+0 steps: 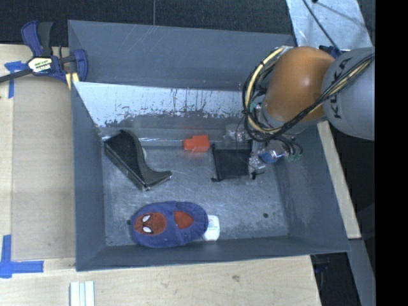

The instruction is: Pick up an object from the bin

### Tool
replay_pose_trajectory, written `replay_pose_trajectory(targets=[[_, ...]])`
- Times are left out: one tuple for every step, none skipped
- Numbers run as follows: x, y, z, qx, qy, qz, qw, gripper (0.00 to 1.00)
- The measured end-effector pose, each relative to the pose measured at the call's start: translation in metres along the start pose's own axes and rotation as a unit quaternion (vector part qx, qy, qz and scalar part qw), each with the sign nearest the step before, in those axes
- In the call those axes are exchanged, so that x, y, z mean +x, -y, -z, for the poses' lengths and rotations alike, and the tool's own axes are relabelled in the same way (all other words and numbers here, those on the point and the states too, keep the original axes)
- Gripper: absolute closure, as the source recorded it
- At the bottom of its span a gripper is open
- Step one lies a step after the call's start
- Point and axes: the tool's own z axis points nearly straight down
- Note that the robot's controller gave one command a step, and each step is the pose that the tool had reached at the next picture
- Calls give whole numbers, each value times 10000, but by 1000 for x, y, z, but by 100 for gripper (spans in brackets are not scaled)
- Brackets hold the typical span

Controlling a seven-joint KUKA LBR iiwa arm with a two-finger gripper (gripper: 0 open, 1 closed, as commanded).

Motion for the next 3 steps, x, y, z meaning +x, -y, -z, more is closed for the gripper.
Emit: replay_pose_trajectory(targets=[[8,10,-31,-27,-23,-955,9954,0],[8,11,-31,-26,-14,-957,9954,0],[7,11,-30,-24,-4,-960,9954,100]])
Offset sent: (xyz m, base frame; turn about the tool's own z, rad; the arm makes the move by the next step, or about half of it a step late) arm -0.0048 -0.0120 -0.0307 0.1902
